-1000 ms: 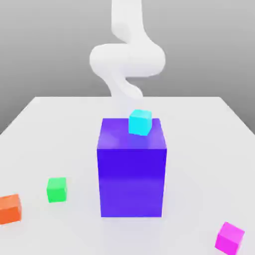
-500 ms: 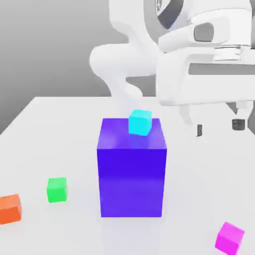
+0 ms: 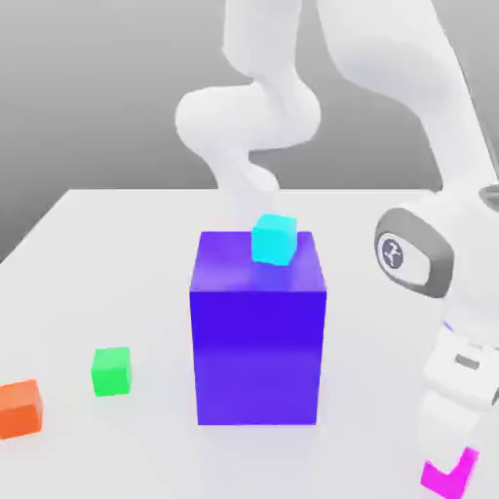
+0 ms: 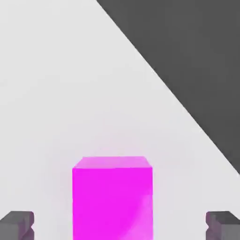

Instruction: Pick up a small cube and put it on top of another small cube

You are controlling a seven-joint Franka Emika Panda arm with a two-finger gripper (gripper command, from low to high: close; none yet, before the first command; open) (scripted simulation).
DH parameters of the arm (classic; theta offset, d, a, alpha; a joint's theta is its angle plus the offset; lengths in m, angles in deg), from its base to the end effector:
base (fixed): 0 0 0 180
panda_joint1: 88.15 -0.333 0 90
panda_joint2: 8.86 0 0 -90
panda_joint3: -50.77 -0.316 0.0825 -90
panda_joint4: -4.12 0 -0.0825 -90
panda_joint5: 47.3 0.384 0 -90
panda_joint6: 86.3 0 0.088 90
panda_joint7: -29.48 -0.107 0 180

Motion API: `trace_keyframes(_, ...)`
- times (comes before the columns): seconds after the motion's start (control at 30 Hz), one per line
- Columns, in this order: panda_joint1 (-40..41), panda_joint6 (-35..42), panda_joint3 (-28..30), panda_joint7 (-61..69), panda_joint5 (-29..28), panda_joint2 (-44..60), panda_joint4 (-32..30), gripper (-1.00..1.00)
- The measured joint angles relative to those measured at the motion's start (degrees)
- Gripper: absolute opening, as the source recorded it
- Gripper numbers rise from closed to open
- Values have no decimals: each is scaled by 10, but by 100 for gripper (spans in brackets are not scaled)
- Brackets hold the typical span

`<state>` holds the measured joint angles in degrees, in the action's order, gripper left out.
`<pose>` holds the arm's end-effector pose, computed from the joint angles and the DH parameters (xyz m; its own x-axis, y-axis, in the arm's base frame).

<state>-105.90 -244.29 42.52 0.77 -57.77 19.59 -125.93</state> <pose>0.4695 0.2420 0.1397 0.9945 0.1049 0.0011 0.1049 -0.9945 -0.0006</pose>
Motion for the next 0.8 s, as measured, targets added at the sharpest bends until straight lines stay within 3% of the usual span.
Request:
trace_keyframes(0.03,-3,-9,4,-3,-4,12,3,-100)
trace_keyframes(0.33,1,3,-2,1,0,-3,-1,-100)
trace_keyframes(0.47,22,51,-30,37,25,-84,1,-100)
trace_keyframes(0.57,70,47,-14,94,36,-139,-13,-100)
trace_keyframes(0.8,205,36,63,203,71,-252,-110,-100)
